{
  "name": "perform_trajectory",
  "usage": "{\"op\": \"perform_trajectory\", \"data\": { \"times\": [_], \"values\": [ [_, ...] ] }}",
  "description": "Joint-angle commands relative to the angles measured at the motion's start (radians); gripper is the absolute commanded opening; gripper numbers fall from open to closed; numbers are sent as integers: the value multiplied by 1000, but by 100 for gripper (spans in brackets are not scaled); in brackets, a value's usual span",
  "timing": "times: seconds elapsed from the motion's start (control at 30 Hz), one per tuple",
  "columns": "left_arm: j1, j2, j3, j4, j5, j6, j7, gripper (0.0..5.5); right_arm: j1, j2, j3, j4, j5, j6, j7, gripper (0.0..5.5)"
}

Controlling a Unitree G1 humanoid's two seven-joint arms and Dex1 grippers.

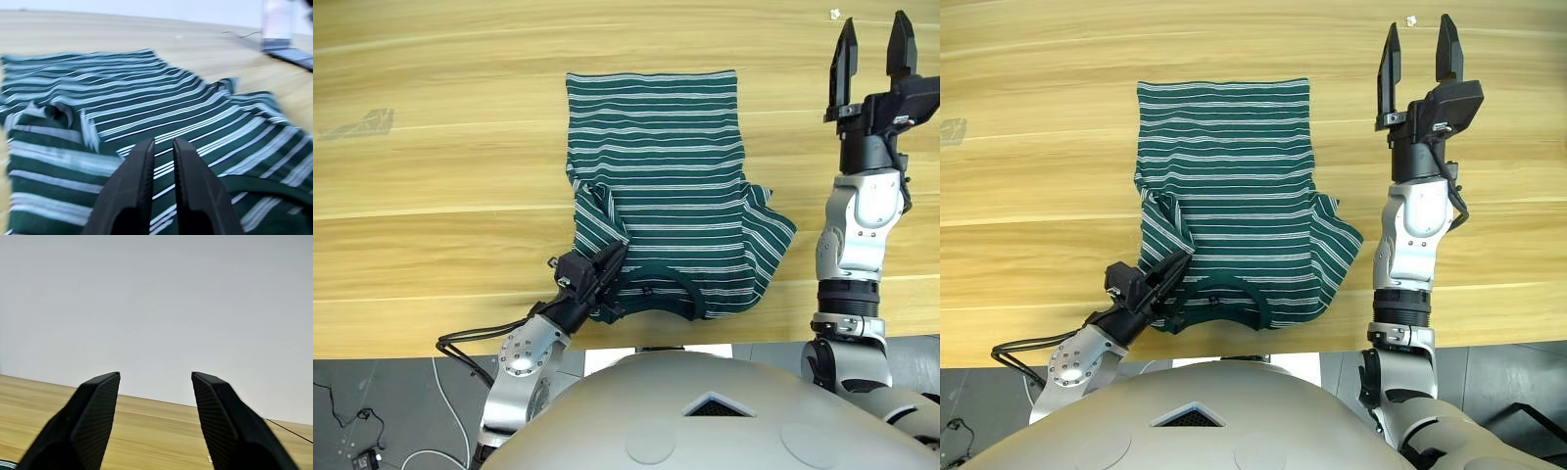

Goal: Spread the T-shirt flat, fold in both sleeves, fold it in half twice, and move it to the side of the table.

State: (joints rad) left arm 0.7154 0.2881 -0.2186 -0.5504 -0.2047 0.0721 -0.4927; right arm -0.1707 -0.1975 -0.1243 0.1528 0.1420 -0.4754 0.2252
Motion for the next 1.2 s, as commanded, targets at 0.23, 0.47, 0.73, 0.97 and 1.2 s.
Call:
{"op": "perform_trajectory", "data": {
  "times": [0.23,0.47,0.73,0.97,1.2],
  "values": [
    [11,64,-29,-20,5,-13,-27,121,1,-6,10,12,-2,17,21,270],
    [-64,-12,162,-183,-272,-3,71,121,252,-95,-48,-240,406,461,200,270],
    [-251,-31,555,-7,-466,55,326,121,537,-225,-115,-367,647,969,213,270],
    [-269,-59,574,47,-408,54,360,121,590,-247,-97,-399,580,1076,190,270],
    [-248,-90,558,41,-367,53,353,125,601,-259,-70,-390,544,1104,226,236]
  ]
}}
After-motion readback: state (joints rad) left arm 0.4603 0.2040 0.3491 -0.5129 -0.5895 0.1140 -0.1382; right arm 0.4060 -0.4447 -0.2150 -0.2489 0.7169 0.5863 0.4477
